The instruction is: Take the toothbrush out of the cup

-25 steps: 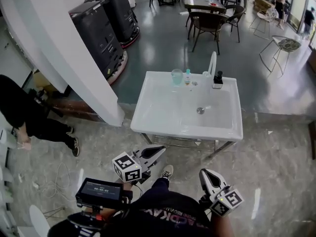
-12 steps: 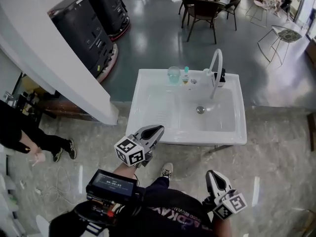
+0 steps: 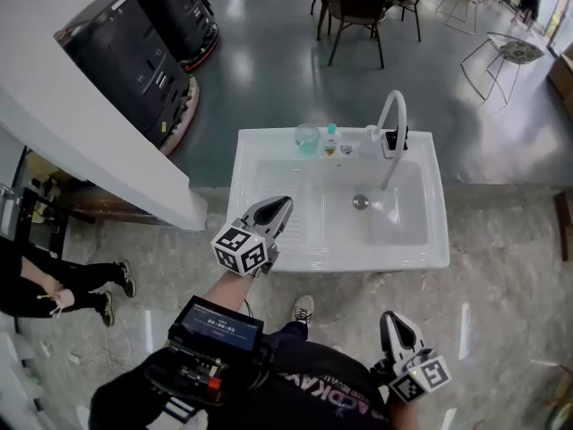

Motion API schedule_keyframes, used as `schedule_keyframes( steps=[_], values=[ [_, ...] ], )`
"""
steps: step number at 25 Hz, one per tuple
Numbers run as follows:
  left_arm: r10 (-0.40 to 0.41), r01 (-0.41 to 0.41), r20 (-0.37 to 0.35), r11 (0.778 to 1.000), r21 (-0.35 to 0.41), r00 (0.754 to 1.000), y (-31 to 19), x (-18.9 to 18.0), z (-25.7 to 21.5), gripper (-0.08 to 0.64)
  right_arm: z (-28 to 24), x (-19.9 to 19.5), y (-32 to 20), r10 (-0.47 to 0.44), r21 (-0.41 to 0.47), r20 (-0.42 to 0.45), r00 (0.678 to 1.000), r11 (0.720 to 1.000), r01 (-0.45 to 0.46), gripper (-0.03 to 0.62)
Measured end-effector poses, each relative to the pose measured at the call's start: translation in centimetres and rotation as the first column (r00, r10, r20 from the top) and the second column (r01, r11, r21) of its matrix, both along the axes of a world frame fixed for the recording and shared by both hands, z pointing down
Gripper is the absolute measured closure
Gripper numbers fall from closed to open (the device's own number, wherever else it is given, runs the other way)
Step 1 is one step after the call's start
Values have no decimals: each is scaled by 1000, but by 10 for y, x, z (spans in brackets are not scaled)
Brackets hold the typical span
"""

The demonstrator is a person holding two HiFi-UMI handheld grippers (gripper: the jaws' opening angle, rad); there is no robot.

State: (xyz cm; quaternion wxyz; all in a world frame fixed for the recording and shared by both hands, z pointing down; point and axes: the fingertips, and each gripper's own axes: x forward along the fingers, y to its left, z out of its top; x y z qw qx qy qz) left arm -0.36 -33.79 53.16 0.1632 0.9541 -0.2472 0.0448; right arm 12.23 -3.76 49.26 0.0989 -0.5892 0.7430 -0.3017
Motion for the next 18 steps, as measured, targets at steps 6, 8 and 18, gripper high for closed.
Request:
schedule_keyframes(
  steps=[6, 8, 18],
  values=[
    [-23, 23, 17, 1000, 5, 1000, -44, 7, 16, 552, 2, 0, -13, 34, -21, -12, 999, 999, -35, 583],
    [-25, 25, 27, 1000, 9, 999, -56, 10, 22, 551, 2, 1, -15, 48, -28, -18, 999, 998, -48, 583],
    [-58, 52, 91, 997, 59, 994, -112, 31, 55, 468, 9, 2, -10, 142, -67, -43, 989, 987, -144, 583]
  ],
)
